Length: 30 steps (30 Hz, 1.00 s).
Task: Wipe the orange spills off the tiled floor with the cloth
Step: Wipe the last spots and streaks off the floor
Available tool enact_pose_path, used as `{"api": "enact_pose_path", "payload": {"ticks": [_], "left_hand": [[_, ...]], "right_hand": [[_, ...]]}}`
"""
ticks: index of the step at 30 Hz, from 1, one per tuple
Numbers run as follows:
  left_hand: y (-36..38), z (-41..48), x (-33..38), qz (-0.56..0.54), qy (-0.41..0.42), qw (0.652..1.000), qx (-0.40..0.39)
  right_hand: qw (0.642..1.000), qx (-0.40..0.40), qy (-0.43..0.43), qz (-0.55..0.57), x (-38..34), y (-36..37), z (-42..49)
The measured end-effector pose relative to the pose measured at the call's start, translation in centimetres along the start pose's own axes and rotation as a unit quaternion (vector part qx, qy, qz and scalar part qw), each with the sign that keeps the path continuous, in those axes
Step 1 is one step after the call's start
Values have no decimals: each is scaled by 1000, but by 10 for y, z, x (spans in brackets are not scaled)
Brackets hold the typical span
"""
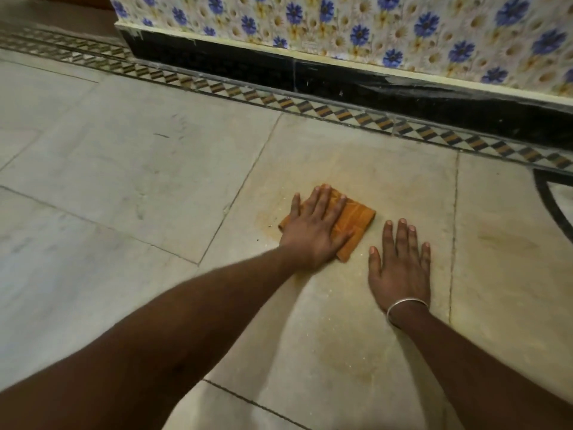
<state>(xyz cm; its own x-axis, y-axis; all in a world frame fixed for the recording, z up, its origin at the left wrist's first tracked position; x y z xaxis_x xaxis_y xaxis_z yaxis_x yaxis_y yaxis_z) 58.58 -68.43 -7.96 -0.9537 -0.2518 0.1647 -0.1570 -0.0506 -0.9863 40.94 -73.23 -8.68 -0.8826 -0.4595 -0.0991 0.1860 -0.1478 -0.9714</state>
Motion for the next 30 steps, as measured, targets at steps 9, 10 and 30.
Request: {"api": "enact_pose_path", "payload": {"ticks": [9, 10, 30], "left_hand": [[-8, -59, -69, -14, -137, 990, -9], [-8, -68, -65, -13, -129, 991, -24], [-70, -124, 1, -65, -68, 988, -124]], "right_hand": [[1000, -12, 3, 13, 2, 1, -2], [1000, -17, 6, 12, 2, 1, -1], [995, -62, -17, 74, -64, -14, -58]]}}
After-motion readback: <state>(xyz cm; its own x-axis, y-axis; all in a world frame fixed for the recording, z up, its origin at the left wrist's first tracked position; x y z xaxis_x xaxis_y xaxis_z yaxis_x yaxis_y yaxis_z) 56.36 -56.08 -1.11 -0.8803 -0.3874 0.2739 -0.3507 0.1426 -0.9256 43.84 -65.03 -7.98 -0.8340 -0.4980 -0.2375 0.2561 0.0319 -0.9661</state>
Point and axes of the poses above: each hand's wrist, its own z-axis towards the middle knuckle, its own y-axis out of the palm, x = y × z, the point moved 9 cm from there along z, towards the middle knuckle, and after that the axes turned 11 degrees about x, right-handed, at the moved point
